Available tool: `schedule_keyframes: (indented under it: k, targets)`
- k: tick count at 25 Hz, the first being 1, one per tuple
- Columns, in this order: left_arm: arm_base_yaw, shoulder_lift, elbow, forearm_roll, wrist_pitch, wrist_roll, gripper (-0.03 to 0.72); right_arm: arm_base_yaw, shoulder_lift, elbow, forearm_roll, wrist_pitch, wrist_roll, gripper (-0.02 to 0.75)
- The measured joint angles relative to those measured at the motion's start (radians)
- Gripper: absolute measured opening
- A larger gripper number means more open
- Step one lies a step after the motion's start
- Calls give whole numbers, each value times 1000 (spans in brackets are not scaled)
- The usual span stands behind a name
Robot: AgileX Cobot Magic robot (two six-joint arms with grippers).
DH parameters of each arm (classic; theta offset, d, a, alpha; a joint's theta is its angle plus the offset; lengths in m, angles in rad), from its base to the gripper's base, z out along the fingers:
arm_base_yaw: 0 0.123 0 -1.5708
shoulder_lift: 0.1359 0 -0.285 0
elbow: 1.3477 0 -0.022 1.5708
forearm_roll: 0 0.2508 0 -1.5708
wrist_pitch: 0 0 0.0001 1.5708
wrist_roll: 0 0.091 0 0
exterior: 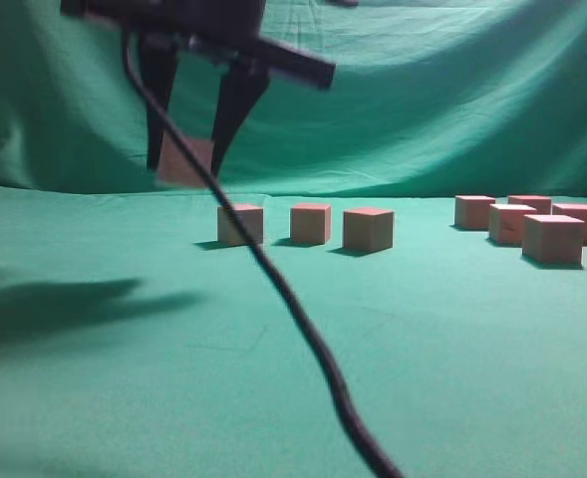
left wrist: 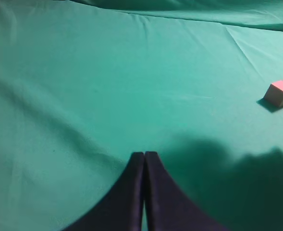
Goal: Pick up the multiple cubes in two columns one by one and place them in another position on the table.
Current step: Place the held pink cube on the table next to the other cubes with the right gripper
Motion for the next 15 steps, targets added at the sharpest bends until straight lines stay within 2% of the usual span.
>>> schedule_keyframes:
  k: [6, 15]
  targets:
    - [0, 0, 0, 0, 0, 0, 0, 0, 94, -43, -63, -20, 128, 273]
    - [0, 0, 0, 0, 0, 0, 0, 0, 118, -49, -130, -111, 168, 273]
